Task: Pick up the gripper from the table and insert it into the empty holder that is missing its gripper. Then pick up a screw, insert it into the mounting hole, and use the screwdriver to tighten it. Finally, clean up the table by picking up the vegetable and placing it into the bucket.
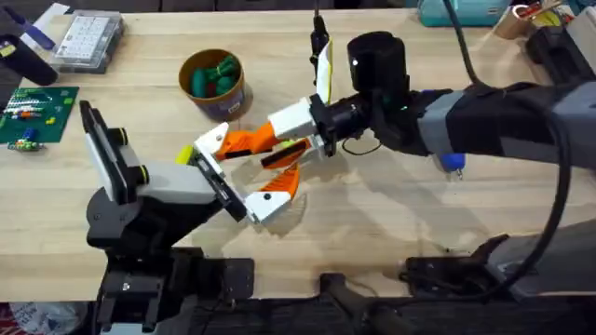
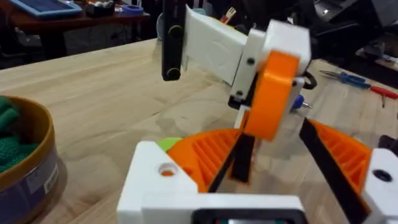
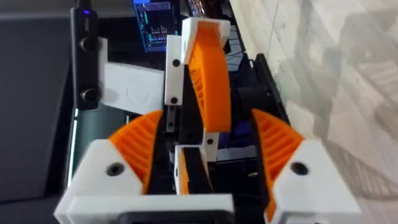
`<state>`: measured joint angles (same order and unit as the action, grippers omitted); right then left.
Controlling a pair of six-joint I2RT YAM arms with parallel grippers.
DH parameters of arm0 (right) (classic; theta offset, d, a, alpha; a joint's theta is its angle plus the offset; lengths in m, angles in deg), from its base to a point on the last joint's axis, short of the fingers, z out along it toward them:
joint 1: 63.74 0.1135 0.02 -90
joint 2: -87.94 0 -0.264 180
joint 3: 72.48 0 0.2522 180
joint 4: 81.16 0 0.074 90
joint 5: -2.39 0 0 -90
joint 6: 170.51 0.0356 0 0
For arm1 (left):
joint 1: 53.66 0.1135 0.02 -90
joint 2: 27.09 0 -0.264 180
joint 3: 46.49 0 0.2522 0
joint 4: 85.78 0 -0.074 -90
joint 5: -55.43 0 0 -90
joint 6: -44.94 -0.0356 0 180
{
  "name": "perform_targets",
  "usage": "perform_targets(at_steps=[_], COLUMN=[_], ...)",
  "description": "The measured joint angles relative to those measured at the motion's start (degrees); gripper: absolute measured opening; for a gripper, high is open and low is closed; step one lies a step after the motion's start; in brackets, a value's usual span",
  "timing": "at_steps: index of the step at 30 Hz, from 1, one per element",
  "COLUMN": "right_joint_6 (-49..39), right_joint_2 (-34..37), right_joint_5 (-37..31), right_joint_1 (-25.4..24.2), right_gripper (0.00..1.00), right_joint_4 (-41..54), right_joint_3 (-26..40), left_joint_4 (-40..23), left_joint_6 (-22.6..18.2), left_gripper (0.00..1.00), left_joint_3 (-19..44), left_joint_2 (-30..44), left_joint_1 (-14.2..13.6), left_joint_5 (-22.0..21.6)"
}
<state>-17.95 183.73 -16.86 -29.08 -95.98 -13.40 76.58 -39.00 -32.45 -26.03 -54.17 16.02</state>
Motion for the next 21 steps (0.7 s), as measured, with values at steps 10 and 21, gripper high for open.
perform_targets(at_steps=[10,21], right_joint_6=[0.0,0.0], right_joint_2=[0.1,0.1], right_joint_5=[-2.4,-5.7], right_joint_1=[0.0,0.0], right_gripper=[0.004,0.003], right_joint_4=[0.3,0.3], right_joint_3=[-0.1,-0.1], left_joint_4=[0.1,-0.1], left_joint_6=[0.0,0.0], left_gripper=[0.990,0.990], left_joint_3=[0.0,0.0], left_joint_2=[0.0,0.0], left_joint_1=[0.0,0.0], left_joint_5=[-0.7,2.8])
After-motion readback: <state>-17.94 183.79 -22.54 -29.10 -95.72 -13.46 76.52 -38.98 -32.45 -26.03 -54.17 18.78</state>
